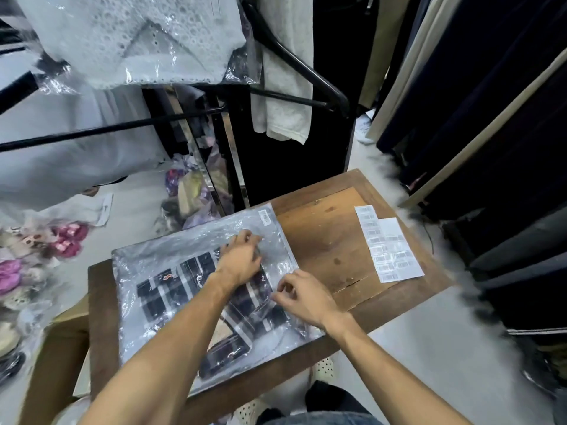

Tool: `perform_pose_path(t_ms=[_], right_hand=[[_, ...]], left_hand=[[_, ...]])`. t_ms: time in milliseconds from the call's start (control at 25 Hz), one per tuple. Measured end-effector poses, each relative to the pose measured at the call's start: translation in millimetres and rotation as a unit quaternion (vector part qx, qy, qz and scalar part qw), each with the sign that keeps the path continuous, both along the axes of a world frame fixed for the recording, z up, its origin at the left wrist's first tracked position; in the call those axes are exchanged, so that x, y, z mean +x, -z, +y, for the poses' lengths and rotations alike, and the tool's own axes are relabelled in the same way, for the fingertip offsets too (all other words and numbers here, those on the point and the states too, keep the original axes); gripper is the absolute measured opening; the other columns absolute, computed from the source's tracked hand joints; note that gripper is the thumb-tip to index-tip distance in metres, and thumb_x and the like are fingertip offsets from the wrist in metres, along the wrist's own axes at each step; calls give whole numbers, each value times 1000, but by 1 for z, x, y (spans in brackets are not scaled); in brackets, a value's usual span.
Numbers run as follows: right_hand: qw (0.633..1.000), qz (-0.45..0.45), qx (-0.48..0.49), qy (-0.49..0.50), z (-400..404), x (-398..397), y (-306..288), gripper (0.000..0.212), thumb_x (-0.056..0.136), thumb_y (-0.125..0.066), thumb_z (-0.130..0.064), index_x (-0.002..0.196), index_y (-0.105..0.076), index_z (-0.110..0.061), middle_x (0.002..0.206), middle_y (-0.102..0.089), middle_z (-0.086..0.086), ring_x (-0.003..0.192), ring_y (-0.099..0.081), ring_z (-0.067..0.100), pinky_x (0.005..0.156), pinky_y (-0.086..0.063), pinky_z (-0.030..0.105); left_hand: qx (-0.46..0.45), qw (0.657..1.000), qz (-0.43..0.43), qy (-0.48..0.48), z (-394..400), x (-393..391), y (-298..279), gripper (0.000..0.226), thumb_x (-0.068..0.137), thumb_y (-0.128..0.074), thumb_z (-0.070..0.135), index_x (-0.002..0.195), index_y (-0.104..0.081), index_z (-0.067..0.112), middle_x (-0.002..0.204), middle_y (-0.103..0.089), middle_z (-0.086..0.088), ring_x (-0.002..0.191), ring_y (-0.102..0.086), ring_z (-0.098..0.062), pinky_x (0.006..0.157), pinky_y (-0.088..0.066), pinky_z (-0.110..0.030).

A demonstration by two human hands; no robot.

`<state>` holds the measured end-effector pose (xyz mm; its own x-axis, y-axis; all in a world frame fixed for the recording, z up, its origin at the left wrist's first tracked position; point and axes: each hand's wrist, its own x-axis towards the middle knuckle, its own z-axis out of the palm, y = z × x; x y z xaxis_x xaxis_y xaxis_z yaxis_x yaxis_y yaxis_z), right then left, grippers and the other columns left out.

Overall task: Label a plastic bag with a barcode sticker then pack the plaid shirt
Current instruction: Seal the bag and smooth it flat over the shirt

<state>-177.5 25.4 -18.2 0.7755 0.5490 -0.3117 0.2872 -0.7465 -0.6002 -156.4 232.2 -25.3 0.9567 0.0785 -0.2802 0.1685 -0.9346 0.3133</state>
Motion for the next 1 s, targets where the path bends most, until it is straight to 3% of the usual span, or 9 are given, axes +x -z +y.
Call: perform_pose_path(t_ms=[80, 240, 320, 440, 560, 680, 840, 1000], right_hand=[[996, 12, 38, -77, 40, -23, 1, 35, 95, -58, -53, 112, -73, -27, 114, -60, 1, 106, -58, 20, 94, -47, 37], [974, -50, -1, -221, 97, -66, 24, 43, 100, -44, -49, 129, -66, -26, 138, -57, 7, 121, -47, 31, 101, -39, 48], [974, -89, -11, -206, 98, -70, 30, 44, 101, -39, -48, 131, -63, -26, 138, -56, 4, 122, -47, 29, 101, -39, 49], [972, -150, 2, -182, 75, -64, 36, 44, 101, -36, -49, 126, -64, -29, 130, -61, -3, 118, -52, 21, 102, -41, 48], [970, -186, -16, -155, 46, -52, 42, 48, 104, -28, -56, 123, -64, -31, 131, -62, -9, 124, -52, 17, 114, -31, 51], [971, -203, -55, -114, 19, -33, 46, 55, 104, -21, -63, 123, -62, -32, 135, -61, -10, 136, -46, 20, 120, -15, 59], [969, -205, -104, -89, 0, -4, 44, 56, 101, -22, -66, 129, -60, -35, 140, -59, -13, 141, -42, 20, 118, -14, 66], [977, -160, -110, -89, -8, 21, 39, 61, 98, -25, -70, 146, -47, -39, 153, -44, -18, 154, -19, 19, 120, 5, 65]], left_hand=[[66, 997, 41, -1, 23, -1, 2, 45, 99, -47, 30, 144, -48, 29, 154, -37, -6, 138, -40, -31, 111, -34, -52], [62, 991, 114, 21, 36, -3, 7, 47, 103, -41, 36, 149, -37, 41, 165, -23, -1, 152, -19, -31, 115, -22, -71], [62, 990, 123, 15, 34, -4, 8, 47, 104, -39, 38, 150, -35, 43, 167, -20, 2, 155, -16, -31, 114, -18, -74], [61, 989, 138, -10, 35, 1, 6, 47, 102, -37, 41, 150, -33, 44, 165, -23, 4, 152, -22, -29, 113, -28, -72], [45, 981, 178, -70, 44, 7, 5, 50, 101, -34, 48, 151, -29, 49, 166, -23, 5, 149, -27, -32, 112, -34, -64], [52, 973, 193, -115, 49, 3, 4, 52, 101, -31, 51, 153, -27, 51, 165, -23, 3, 148, -28, -32, 111, -35, -61], [61, 971, 191, -129, 43, -7, 4, 57, 98, -34, 52, 154, -30, 42, 154, -33, -8, 139, -39, -37, 109, -41, -56], [46, 965, 189, -175, 31, -29, 9, 64, 93, -43, 60, 152, -30, 39, 148, -38, -11, 129, -52, -40, 105, -46, -51]])
